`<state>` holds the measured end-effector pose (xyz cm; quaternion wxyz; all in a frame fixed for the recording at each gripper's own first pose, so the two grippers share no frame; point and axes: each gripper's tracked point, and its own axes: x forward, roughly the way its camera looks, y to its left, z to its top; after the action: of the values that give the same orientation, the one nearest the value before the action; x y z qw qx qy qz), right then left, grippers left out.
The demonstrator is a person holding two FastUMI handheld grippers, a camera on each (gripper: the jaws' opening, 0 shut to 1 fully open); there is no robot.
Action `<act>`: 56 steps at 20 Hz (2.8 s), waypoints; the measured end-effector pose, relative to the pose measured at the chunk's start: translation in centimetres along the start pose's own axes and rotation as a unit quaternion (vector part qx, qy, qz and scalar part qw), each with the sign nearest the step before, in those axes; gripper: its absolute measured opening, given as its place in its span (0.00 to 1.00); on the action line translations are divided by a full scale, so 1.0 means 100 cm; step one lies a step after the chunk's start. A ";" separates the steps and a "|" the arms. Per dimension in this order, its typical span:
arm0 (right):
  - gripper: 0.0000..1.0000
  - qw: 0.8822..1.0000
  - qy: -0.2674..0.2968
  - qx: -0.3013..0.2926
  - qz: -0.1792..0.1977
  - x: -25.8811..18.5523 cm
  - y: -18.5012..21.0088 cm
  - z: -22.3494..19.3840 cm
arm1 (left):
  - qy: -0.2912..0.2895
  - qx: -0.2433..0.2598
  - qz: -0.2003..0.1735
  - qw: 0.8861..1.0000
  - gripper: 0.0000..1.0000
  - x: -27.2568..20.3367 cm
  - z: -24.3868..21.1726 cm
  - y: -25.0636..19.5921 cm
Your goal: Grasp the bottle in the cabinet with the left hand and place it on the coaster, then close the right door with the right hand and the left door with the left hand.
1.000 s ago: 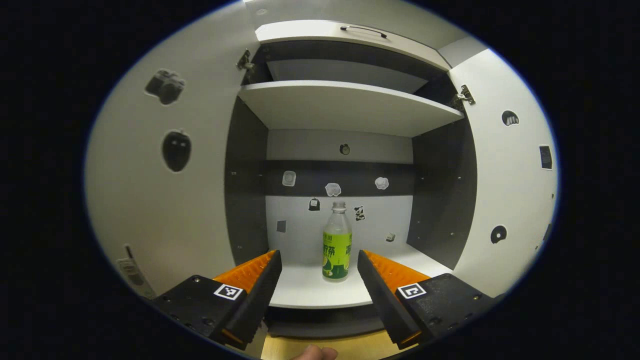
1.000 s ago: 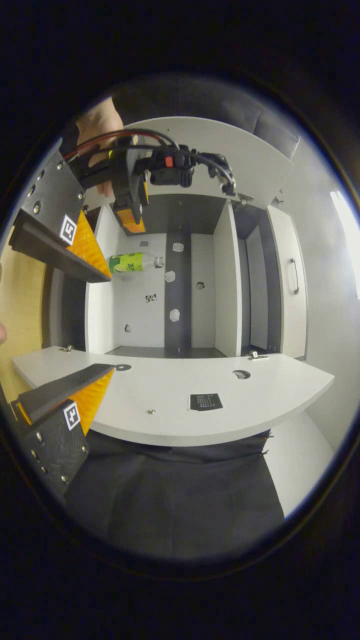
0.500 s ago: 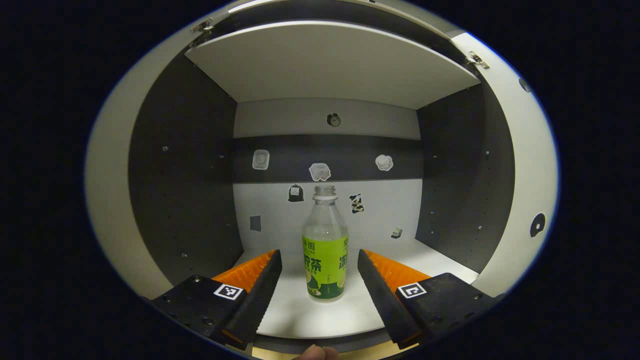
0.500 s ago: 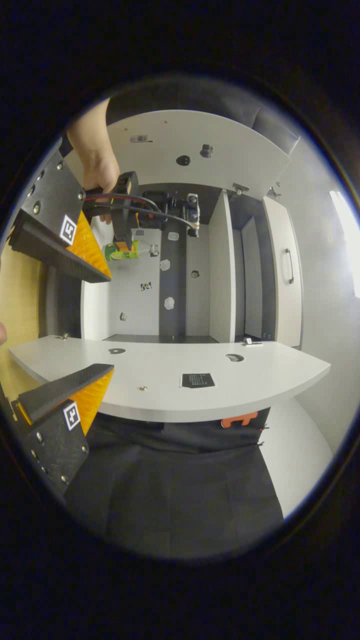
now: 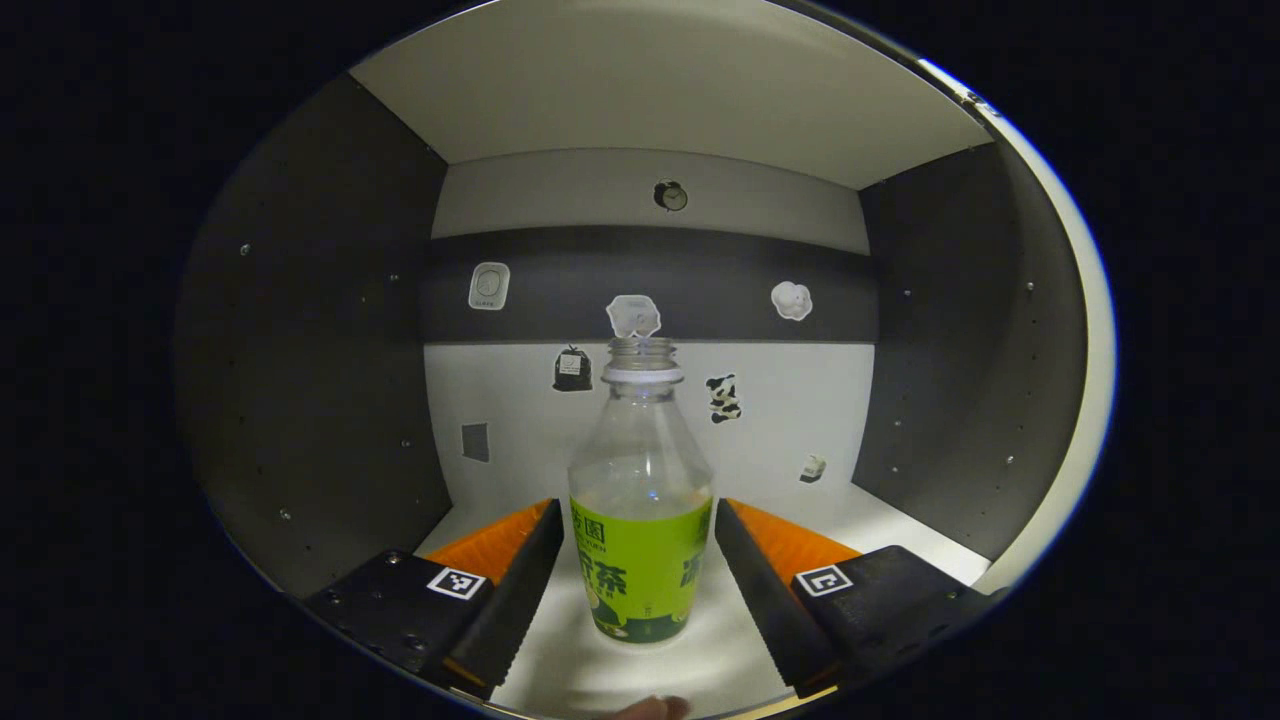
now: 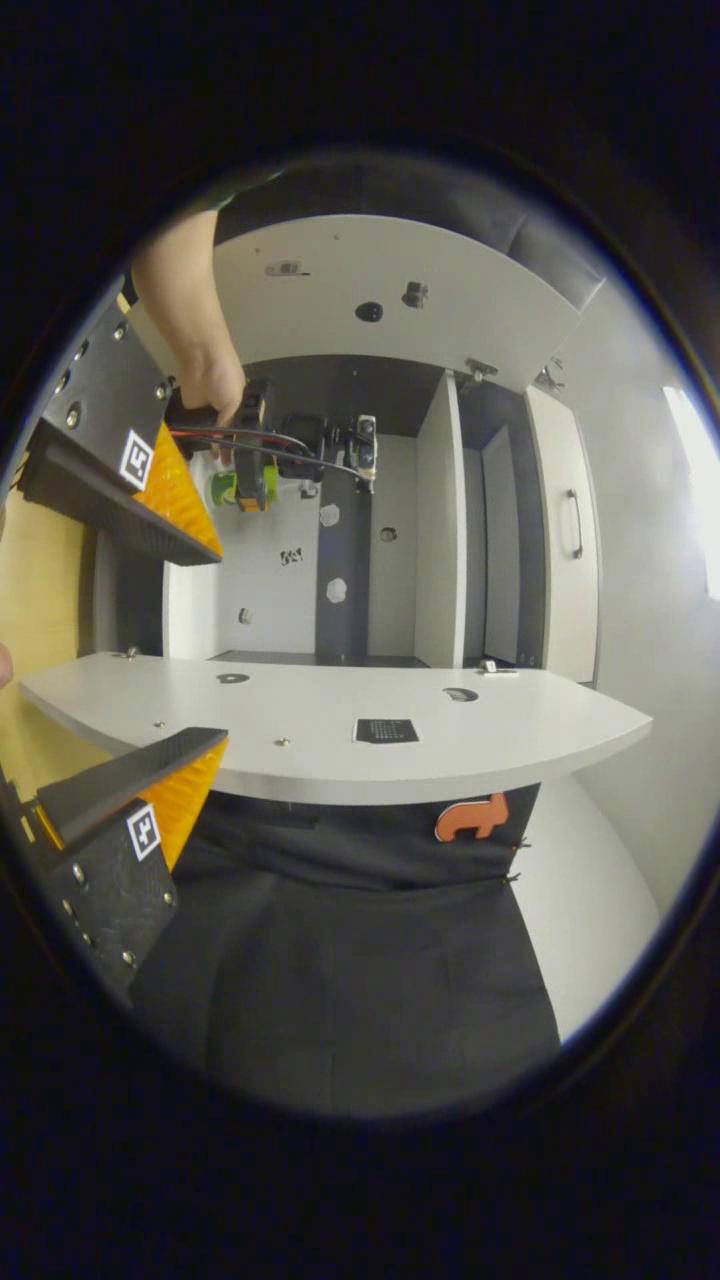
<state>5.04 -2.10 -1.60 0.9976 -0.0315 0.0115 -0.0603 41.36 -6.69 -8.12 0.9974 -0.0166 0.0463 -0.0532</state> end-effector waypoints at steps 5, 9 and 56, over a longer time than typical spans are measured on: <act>0.98 1.000 0.002 0.003 -0.007 -0.017 -0.007 -0.004 | 0.015 -0.003 -0.011 1.000 0.79 -0.014 -0.006 -0.006; 0.98 1.000 0.003 0.010 0.001 -0.035 -0.004 -0.007 | 0.004 0.006 -0.023 1.000 0.79 -0.053 0.006 -0.013; 0.98 0.999 0.038 0.024 0.009 -0.071 -0.094 -0.028 | 0.053 0.009 -0.164 0.985 0.80 -0.420 -0.343 -0.138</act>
<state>-3.21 -10.68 -3.65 0.9974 -0.0048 0.0481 -0.0526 -4.90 -16.85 -37.92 0.9713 -0.0118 0.0950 -0.2176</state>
